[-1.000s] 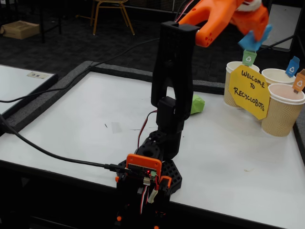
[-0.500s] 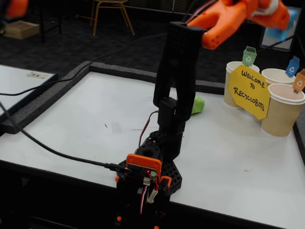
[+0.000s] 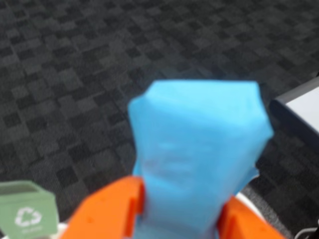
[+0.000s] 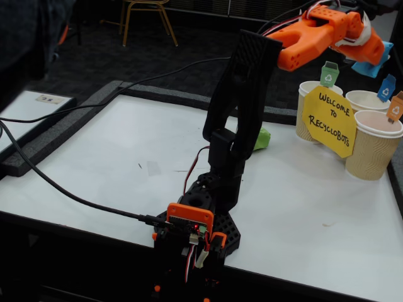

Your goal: Sort rubbish by color.

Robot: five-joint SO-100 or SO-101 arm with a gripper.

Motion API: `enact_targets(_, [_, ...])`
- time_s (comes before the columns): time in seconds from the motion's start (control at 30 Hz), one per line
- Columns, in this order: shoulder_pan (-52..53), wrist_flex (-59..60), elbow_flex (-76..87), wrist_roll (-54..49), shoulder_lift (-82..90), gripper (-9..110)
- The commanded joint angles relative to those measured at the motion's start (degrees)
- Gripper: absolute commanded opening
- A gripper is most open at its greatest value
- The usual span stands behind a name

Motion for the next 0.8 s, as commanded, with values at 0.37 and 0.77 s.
enact_targets(0.37, [4.8,1.3,-7.1,-1.3,2.8,13])
enact_targets(0.77, [4.7,3.2,-7.0,-1.3,2.8,20])
